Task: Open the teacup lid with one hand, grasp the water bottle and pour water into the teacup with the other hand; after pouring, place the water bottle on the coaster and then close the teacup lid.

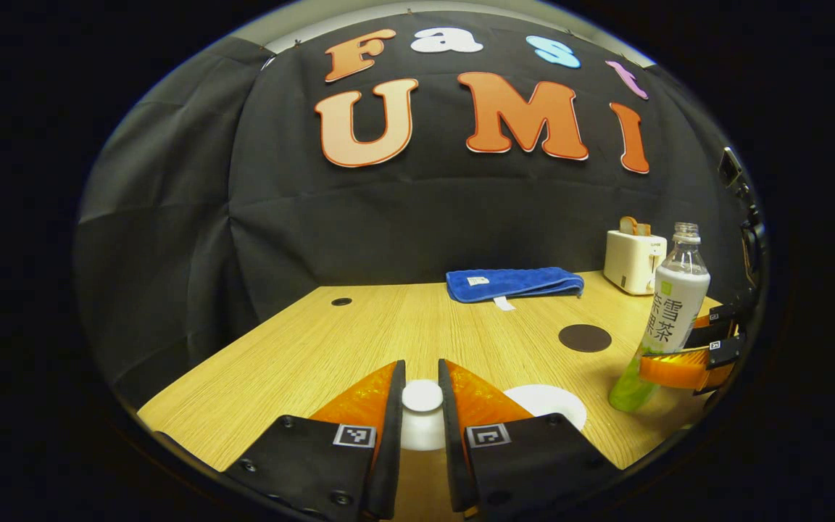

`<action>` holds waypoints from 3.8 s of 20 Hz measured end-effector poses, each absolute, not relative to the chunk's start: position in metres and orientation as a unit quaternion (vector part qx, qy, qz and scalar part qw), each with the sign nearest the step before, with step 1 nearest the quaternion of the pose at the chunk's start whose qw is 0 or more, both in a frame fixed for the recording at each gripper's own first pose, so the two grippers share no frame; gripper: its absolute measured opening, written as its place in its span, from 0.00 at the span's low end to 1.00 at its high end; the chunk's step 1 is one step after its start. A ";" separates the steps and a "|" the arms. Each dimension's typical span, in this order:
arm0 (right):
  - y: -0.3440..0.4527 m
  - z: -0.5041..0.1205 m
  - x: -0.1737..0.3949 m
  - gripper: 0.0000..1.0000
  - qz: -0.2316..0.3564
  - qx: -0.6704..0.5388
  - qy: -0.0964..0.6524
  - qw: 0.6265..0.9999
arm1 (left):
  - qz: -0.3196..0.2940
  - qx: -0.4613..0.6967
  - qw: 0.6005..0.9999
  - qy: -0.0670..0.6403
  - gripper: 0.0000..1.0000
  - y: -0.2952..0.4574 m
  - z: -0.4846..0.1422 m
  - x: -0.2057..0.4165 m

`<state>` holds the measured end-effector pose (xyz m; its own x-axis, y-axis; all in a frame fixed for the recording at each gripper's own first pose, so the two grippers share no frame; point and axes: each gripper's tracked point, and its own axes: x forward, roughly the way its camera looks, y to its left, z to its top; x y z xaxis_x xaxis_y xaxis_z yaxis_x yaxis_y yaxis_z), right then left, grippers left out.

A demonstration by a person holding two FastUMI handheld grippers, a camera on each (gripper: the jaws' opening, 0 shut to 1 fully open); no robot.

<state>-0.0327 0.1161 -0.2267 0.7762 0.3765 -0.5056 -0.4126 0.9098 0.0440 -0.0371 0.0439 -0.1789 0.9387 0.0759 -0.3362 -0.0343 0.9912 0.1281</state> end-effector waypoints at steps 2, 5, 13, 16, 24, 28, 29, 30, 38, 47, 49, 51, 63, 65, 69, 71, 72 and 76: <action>0.111 -0.220 -0.027 0.61 0.197 -0.060 0.254 0.945 | 0.031 0.059 0.983 0.171 0.28 0.050 -0.178 -0.036; 0.104 -0.214 -0.019 0.61 0.180 -0.117 0.244 0.946 | 0.037 0.055 0.983 0.172 0.30 0.059 -0.178 -0.036; 0.095 -0.208 -0.002 0.60 0.155 -0.253 0.225 0.928 | 0.061 0.061 0.981 0.173 0.31 0.093 -0.177 -0.044; 0.093 -0.201 0.004 0.60 0.147 -0.306 0.209 0.917 | 0.067 0.064 0.981 0.173 0.28 0.102 -0.176 -0.047; 0.100 -0.200 0.015 0.60 0.161 -0.449 0.173 0.862 | 0.069 0.052 0.980 0.180 0.28 0.111 -0.180 -0.054; 0.102 -0.193 0.022 0.59 0.150 -0.518 0.136 0.831 | 0.070 0.044 0.980 0.183 0.32 0.118 -0.183 -0.058; 0.100 -0.190 0.026 0.59 0.140 -0.537 0.122 0.823 | 0.073 0.045 0.979 0.183 0.31 0.120 -0.183 -0.058; 0.101 -0.191 0.030 0.60 0.135 -0.552 0.113 0.815 | 0.074 0.045 0.979 0.184 0.31 0.122 -0.185 -0.060; 0.108 -0.193 0.033 0.60 0.132 -0.648 0.064 0.748 | 0.095 0.038 0.976 0.195 0.31 0.142 -0.196 -0.068; 0.118 -0.189 0.042 0.59 0.127 -0.725 0.019 0.677 | 0.090 0.038 0.976 0.196 0.31 0.144 -0.194 -0.070; 0.121 -0.182 0.041 0.59 0.121 -0.738 0.005 0.664 | 0.093 0.036 0.973 0.208 0.31 0.146 -0.201 -0.072; 0.125 -0.179 0.042 0.59 0.119 -0.745 -0.006 0.656 | 0.091 0.031 0.973 0.210 0.32 0.144 -0.203 -0.071; 0.127 -0.156 0.053 0.63 0.104 -0.783 -0.051 0.611 | 0.090 0.040 0.974 0.206 0.32 0.145 -0.195 -0.071; 0.128 -0.148 0.054 0.59 0.099 -0.786 -0.058 0.608 | 0.088 0.040 0.974 0.206 0.31 0.144 -0.194 -0.072; 0.131 -0.135 0.057 0.59 0.093 -0.789 -0.075 0.602 | 0.086 0.042 0.974 0.205 0.28 0.143 -0.192 -0.072; 0.133 -0.130 0.057 0.59 0.093 -0.793 -0.084 0.596 | 0.084 0.045 0.975 0.203 0.31 0.142 -0.190 -0.073; 0.134 -0.128 0.057 0.59 0.093 -0.795 -0.088 0.593 | 0.084 0.046 0.975 0.201 0.31 0.141 -0.188 -0.073; 0.139 -0.116 0.060 0.59 0.090 -0.801 -0.108 0.581 | 0.083 0.048 0.975 0.198 0.29 0.141 -0.184 -0.074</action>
